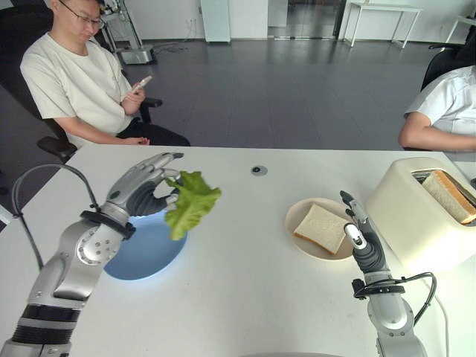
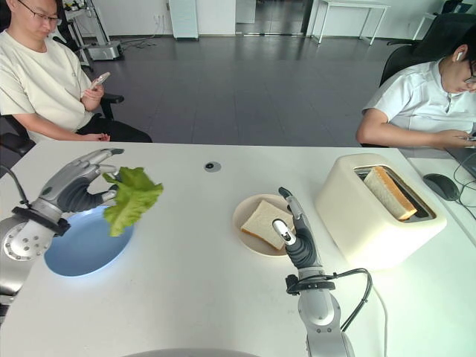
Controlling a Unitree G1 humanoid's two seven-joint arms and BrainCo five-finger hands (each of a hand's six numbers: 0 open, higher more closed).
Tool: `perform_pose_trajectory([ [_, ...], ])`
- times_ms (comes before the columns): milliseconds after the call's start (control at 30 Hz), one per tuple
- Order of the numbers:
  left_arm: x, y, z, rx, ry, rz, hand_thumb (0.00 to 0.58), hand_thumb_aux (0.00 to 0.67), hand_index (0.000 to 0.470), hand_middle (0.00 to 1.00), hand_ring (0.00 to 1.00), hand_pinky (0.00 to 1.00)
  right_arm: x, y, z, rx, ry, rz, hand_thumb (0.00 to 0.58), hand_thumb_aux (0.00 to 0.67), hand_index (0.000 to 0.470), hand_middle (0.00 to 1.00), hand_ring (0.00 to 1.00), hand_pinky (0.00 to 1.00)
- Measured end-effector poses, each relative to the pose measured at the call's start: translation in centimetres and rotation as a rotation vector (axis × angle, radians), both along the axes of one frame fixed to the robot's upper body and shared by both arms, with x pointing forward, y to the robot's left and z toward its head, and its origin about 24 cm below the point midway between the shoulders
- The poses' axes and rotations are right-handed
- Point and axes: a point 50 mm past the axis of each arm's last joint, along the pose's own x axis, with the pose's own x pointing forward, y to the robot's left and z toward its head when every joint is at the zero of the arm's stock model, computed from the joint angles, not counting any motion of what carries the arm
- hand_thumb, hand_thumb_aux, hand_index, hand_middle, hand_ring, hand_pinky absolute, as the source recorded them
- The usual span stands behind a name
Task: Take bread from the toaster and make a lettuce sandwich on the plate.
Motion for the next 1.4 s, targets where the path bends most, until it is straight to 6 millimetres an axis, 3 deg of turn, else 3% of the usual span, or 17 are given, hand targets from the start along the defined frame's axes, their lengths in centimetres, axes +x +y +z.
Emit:
perform_pose_trajectory([
  [67, 1.2, -2.9, 0.1, -0.051, -0.005, -0.076, 0.580, 0.670, 0.470, 0.00, 0.00, 0.00, 0.1, -0.2, 0.3, 0.001, -0.019, -0.017, 0.000, 0.000, 0.000, 0.00, 0.00, 0.00],
  [233, 4.9, -13.9, -1.5, -0.145, 0.057, -0.283, 0.580, 0.670, 0.470, 0.00, 0.00, 0.00, 0.6, -0.7, 1.8, 0.008, -0.102, -0.046, 0.000, 0.000, 0.000, 0.00, 0.00, 0.00],
  [333, 6.0, -18.4, -3.1, -0.157, 0.107, -0.325, 0.580, 0.670, 0.470, 0.00, 0.00, 0.00, 0.5, -0.9, 2.7, 0.006, -0.131, -0.053, 0.000, 0.000, 0.000, 0.00, 0.00, 0.00],
  [400, 6.4, -21.0, -4.7, -0.154, 0.153, -0.341, 0.580, 0.670, 0.470, 0.00, 0.00, 0.00, 0.4, -0.7, 3.6, 0.012, -0.167, -0.046, 0.000, 0.000, 0.000, 0.00, 0.00, 0.00],
  [567, 6.4, -24.6, -7.5, -0.125, 0.210, -0.354, 0.580, 0.670, 0.470, 0.00, 0.00, 0.00, 0.4, -0.6, 4.6, 0.019, -0.188, -0.038, 0.000, 0.000, 0.000, 0.00, 0.00, 0.00],
  [600, 6.3, -25.0, -8.2, -0.110, 0.222, -0.356, 0.532, 0.478, 0.335, 0.00, 0.00, 0.00, 0.4, -0.7, 4.7, 0.020, -0.189, -0.041, 0.000, 0.000, 0.000, 0.00, 0.00, 0.00],
  [633, 6.1, -25.3, -8.7, -0.100, 0.233, -0.357, 0.387, 0.284, 0.199, 0.00, 0.00, 0.00, 0.4, -0.8, 4.8, 0.018, -0.190, -0.045, 0.000, 0.000, 0.000, 0.00, 0.00, 0.00],
  [667, 6.1, -25.5, -9.3, -0.096, 0.247, -0.353, 0.000, 0.000, 0.000, 0.00, 0.00, 0.00, 0.4, -0.8, 4.9, 0.017, -0.195, -0.047, 0.000, 0.000, 0.000, 0.00, 0.00, 0.00],
  [767, 6.3, -25.2, -10.0, -0.068, 0.257, -0.341, 0.000, 0.000, 0.000, 0.00, 0.00, 0.00, 0.5, -1.2, 5.1, 0.011, -0.199, -0.056, 0.000, 0.000, 0.000, 0.00, 0.00, 0.00],
  [1000, 7.5, -23.7, -8.0, -0.075, 0.175, -0.334, 0.000, 0.000, 0.000, 0.00, 0.00, 0.00, 0.9, -3.4, 6.2, -0.059, -0.233, -0.126, 0.000, 0.000, 0.000, 0.00, 0.00, 0.00],
  [1067, 7.5, -23.4, -6.5, -0.116, 0.132, -0.352, 0.000, 0.000, 0.000, 0.00, 0.00, 0.00, 1.1, -4.9, 6.9, -0.137, -0.244, -0.170, 0.000, 0.000, 0.000, 0.00, 0.00, 0.00],
  [1167, 6.3, -21.8, -4.4, -0.335, 0.133, -0.394, 0.000, 0.000, 0.000, 0.00, 0.00, 0.00, 1.3, -8.8, 8.0, -0.312, -0.223, -0.279, 0.000, 0.000, 0.000, 0.00, 0.00, 0.00],
  [1200, 5.6, -20.6, -3.9, -0.454, 0.157, -0.402, 0.000, 0.000, 0.000, 0.00, 0.00, 0.00, 1.3, -10.2, 8.1, -0.370, -0.196, -0.311, 0.000, 0.000, 0.000, 0.00, 0.00, 0.00],
  [1233, 4.8, -18.7, -3.7, -0.586, 0.187, -0.397, 0.000, 0.000, 0.000, 0.00, 0.00, 0.00, 1.3, -11.7, 8.2, -0.419, -0.160, -0.343, 0.036, 0.021, 0.015, 0.00, 0.00, 0.00],
  [1300, 2.9, -13.2, -4.4, -0.835, 0.258, -0.343, 0.000, 0.000, 0.000, 0.00, 0.00, 0.00, 1.2, -14.5, 8.2, -0.495, -0.076, -0.399, 0.132, 0.081, 0.057, 0.00, 0.00, 0.00],
  [1333, 2.2, -11.5, -4.7, -0.881, 0.272, -0.323, 0.000, 0.000, 0.000, 0.00, 0.00, 0.00, 1.2, -15.1, 8.2, -0.517, -0.048, -0.404, 0.183, 0.116, 0.081, 0.00, 0.00, 0.00],
  [1400, 0.2, -8.3, -5.6, -0.943, 0.299, -0.262, 0.000, 0.000, 0.000, 0.00, 0.00, 0.00, 1.1, -17.0, 7.8, -0.578, 0.027, -0.440, 0.144, 0.089, 0.063, 0.00, 0.00, 0.00],
])
